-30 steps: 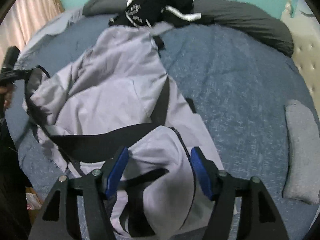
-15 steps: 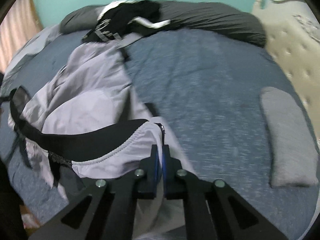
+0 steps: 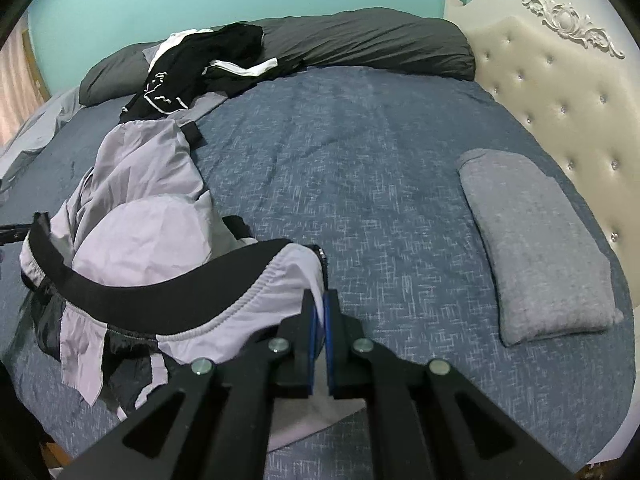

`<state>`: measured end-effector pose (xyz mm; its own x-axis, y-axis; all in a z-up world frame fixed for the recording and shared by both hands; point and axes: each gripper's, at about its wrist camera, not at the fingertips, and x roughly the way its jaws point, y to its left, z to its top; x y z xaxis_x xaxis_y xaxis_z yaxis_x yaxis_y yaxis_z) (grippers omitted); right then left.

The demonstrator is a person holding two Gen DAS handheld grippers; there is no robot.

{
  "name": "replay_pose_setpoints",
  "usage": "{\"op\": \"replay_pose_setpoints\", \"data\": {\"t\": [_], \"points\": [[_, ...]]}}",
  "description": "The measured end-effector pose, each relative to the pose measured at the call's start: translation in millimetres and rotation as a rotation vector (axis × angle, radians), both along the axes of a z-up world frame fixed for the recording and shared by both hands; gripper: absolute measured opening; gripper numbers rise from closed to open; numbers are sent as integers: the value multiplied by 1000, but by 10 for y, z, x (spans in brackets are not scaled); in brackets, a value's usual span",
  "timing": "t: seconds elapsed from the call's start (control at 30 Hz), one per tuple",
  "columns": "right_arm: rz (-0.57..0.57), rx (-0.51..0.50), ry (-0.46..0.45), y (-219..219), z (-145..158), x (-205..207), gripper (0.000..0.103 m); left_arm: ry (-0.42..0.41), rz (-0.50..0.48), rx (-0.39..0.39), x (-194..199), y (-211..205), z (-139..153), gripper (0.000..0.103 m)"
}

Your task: Fold clothes

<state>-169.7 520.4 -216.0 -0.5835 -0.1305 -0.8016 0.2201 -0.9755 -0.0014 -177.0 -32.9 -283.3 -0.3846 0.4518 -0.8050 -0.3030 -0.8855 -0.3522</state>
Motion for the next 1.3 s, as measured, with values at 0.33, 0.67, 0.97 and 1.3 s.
{"op": "replay_pose_setpoints", "data": {"t": [0.33, 0.67, 0.97, 1.3], "points": [[11, -58, -10, 33, -56, -18, 3, 7, -132, -36, 45, 204, -143, 51], [23, -65, -6, 3, -46, -8, 3, 102, -124, -108, 177, 246, 108, 3], [48, -98, 55, -75, 274, 120, 3, 274, 70, -93, 379, -234, 993, 2], [137, -159, 247, -495, 1490, 351, 3, 478, 240, -72, 787, -712, 2316, 2]]}}
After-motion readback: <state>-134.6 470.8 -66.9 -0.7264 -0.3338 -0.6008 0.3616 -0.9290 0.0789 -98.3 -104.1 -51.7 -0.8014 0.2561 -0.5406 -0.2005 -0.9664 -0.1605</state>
